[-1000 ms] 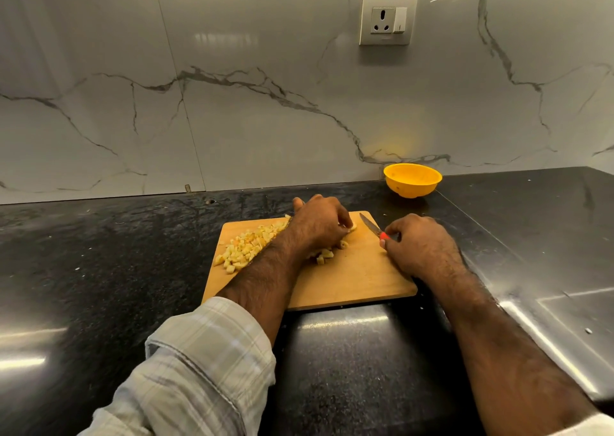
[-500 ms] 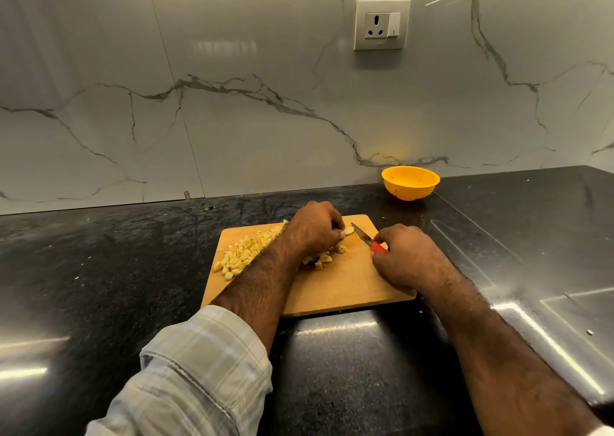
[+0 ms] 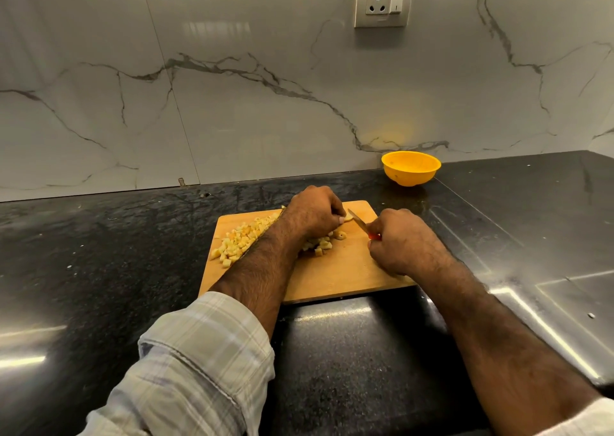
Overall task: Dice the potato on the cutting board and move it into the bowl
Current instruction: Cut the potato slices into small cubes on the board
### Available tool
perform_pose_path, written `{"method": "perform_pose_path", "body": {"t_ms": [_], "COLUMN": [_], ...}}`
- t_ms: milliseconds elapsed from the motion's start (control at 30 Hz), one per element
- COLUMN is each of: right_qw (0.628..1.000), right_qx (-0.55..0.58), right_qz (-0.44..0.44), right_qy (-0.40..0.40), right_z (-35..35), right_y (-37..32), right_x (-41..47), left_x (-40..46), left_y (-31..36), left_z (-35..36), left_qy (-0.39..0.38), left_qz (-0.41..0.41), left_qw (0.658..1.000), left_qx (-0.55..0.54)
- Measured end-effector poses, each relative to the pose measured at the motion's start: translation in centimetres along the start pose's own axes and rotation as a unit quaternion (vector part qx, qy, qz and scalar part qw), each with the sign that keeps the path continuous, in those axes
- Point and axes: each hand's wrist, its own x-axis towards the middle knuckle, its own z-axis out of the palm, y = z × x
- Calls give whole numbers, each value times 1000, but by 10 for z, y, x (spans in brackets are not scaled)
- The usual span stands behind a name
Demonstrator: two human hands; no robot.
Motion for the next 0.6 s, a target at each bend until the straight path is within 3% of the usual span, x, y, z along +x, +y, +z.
{"method": "perform_pose_path", "body": {"t_ms": [367, 600], "right_qw": [995, 999], "right_qx": [2, -30], "right_qz": [-34, -22], "right_qy": [91, 15], "right_z": [1, 0], "right_y": [-6, -12], "right_x": [-7, -12], "left_x": [0, 0], "left_y": [0, -3], "left_z": [2, 1], "left_qy": [-14, -22], "left_qz": [-6, -8], "left_qw": [1000, 1000], "left_qx": [6, 3]}}
